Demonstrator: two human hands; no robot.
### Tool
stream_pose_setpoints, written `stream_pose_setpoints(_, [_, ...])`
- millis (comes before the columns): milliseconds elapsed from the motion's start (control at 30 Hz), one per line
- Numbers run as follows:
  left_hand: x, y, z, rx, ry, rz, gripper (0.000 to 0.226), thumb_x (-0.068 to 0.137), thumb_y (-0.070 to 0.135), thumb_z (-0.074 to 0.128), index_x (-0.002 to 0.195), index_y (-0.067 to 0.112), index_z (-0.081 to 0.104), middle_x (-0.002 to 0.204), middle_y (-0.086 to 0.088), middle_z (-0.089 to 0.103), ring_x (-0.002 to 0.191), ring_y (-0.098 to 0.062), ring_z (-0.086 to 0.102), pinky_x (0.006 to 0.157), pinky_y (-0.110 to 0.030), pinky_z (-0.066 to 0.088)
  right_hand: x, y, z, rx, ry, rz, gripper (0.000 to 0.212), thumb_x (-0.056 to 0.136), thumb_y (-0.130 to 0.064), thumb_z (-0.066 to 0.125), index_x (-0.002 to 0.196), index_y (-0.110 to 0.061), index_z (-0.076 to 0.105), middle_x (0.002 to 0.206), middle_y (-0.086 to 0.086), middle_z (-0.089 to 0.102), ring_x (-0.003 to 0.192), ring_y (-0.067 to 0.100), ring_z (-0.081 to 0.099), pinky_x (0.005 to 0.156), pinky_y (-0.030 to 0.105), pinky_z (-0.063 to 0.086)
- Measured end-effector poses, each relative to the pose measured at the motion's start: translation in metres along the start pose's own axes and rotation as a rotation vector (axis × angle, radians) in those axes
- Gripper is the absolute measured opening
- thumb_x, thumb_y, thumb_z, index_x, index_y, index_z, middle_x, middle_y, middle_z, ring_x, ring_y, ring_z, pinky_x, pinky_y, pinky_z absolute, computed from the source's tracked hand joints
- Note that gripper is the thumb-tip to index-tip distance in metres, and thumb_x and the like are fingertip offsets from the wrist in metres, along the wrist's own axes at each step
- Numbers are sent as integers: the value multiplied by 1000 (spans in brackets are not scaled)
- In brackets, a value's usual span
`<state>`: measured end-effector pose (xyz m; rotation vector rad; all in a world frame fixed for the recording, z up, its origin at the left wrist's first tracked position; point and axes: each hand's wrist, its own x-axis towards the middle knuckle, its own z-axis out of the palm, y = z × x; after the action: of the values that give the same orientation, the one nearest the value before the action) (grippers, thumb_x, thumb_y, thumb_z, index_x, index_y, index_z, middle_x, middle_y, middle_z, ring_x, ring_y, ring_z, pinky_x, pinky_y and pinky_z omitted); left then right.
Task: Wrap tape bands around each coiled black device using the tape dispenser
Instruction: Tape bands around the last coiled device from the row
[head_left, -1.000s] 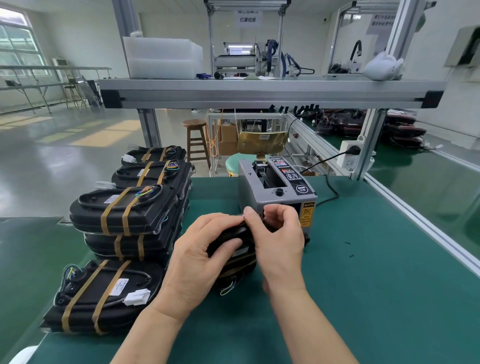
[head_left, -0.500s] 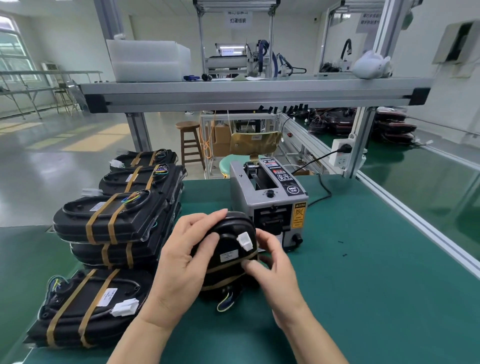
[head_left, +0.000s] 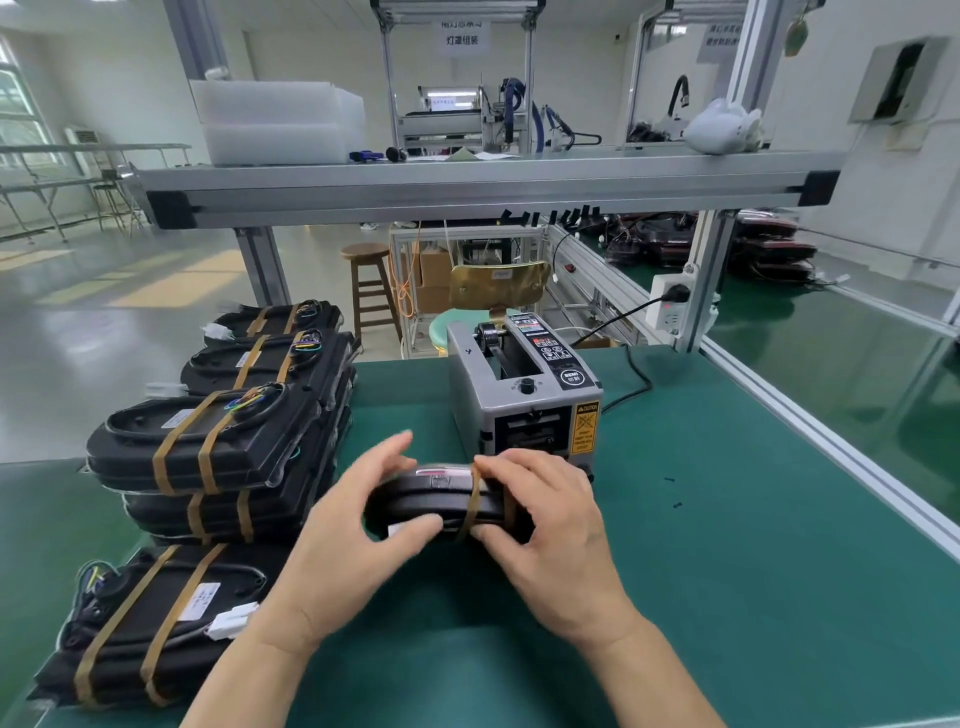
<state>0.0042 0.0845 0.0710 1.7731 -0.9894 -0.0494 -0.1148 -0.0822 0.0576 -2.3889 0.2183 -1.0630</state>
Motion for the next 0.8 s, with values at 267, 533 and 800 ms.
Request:
stream_pose_setpoints(267, [-15, -10, -1, 51, 16, -45, 48, 68, 33, 77, 115, 25, 67, 108, 20, 66, 109, -3, 60, 94, -10, 39, 30, 17, -18, 389, 191, 530, 19, 81, -16, 65, 84, -31, 75, 89, -17, 67, 89, 3, 61, 82, 18, 45])
stream_pose_setpoints(533, [-15, -13, 0, 60, 54, -44, 48, 72, 10, 86, 114, 25, 69, 107, 22, 67, 107, -1, 61, 93, -7, 40, 57, 43, 1, 577, 309, 1045, 3, 86, -13, 70, 86, -13, 73, 79, 1, 70, 68, 13, 58, 67, 28, 52])
stream_pose_setpoints(800, [-18, -15, 1, -12, 74, -97, 51, 71, 15, 87, 116, 29, 69, 111, 20, 67, 110, -2, 61, 96, -21, 46, 65, 44, 8, 543, 288, 1074, 10, 84, -18, 77, 84, -9, 73, 70, 3, 68, 61, 13, 59, 69, 33, 54])
